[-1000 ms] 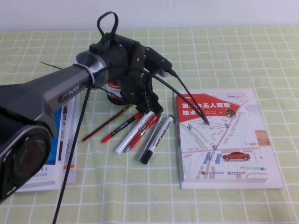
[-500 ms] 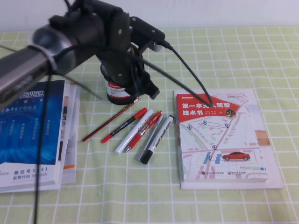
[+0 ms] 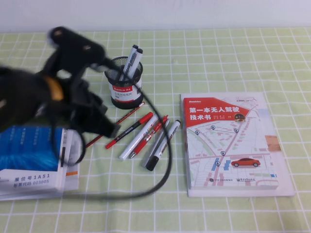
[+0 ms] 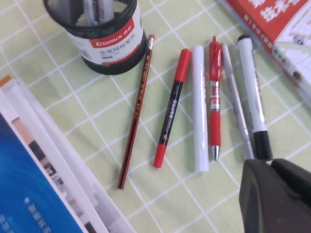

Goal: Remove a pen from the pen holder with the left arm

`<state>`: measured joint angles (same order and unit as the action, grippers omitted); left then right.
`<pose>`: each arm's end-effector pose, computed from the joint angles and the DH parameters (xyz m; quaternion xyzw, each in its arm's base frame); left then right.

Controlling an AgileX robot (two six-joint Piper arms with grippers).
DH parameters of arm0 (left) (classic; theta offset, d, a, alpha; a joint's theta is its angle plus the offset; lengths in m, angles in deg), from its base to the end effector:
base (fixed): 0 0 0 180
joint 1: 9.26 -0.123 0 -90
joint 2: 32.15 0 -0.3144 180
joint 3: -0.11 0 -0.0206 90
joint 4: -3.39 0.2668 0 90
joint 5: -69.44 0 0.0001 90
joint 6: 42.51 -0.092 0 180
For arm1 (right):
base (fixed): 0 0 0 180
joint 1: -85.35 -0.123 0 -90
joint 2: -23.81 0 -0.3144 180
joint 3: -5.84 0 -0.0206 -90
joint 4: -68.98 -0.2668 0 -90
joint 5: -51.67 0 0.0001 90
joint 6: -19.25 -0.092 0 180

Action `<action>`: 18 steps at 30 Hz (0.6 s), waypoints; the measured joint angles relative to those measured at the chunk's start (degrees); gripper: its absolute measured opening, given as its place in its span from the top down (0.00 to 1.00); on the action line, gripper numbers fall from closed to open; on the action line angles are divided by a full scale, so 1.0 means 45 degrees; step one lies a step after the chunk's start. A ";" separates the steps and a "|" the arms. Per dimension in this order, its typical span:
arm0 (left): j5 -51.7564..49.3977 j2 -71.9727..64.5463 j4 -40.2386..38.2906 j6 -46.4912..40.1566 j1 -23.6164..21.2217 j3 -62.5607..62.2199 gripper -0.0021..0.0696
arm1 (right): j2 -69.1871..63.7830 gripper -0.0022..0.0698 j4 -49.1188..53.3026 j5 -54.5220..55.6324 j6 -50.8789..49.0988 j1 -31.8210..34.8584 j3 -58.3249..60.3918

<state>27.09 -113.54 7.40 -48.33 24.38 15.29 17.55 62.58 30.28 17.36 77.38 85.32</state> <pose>0.2361 -0.1519 0.3545 0.3309 0.8755 -0.0541 0.3479 0.0390 0.0092 0.1707 -0.0129 0.8037 0.0980 0.5867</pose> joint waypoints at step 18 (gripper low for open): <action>0.2631 0.6873 0.0335 0.2068 0.0000 0.6084 0.97 | 0.0000 0.99 0.0000 0.0000 0.0000 0.0000 0.0000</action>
<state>38.92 -82.61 8.91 -39.02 24.38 42.66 17.55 62.58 30.28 17.36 77.38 85.32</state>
